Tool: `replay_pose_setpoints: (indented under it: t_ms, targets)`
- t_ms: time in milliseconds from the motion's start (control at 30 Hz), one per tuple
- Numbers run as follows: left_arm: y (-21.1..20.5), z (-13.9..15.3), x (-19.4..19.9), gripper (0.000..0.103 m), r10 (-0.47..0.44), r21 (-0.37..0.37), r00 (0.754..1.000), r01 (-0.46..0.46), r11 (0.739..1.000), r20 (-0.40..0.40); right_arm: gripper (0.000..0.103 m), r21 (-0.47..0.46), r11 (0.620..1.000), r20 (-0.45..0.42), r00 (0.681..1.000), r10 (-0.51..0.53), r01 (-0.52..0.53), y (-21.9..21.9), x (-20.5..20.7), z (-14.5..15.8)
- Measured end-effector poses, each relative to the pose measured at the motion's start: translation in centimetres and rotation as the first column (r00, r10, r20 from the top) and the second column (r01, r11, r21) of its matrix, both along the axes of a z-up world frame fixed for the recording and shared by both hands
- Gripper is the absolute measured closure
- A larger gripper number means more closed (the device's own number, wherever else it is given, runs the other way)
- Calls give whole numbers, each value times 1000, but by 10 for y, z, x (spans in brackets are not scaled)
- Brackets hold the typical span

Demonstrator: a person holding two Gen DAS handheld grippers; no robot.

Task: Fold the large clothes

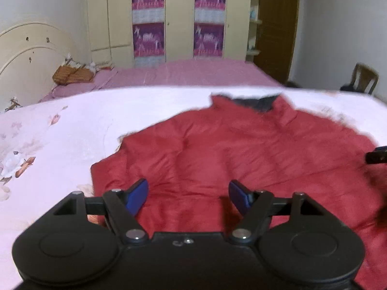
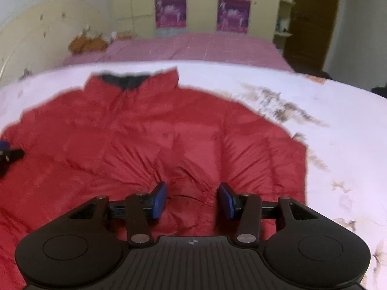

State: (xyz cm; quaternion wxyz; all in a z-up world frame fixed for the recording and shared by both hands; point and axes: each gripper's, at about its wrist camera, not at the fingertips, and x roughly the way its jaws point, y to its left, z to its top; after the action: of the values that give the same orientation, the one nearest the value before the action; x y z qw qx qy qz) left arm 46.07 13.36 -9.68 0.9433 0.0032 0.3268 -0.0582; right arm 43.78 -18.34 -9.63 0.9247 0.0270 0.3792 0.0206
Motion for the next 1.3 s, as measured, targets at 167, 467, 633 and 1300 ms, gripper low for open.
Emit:
replay_pose_setpoints:
  t_ms: [167,467,633,1300]
  targets:
    - [-40,7,-26,28,-69,-4,998,69,998,-5,56,8,998,15,998,64,-64,30,-26,15]
    - [-52,-11,-34,28,-60,44,996,63,997,-68,56,-70,996,-54,997,60,-64,61,-34,-15]
    - [-34,-14,-37,26,-50,47,995,54,997,-82,56,-74,997,-61,998,-9,5,46,-37,-18]
    - [36,0,-149,20,107,109,988,-94,989,-111,5,47,995,46,995,-94,92,-2,-128,18]
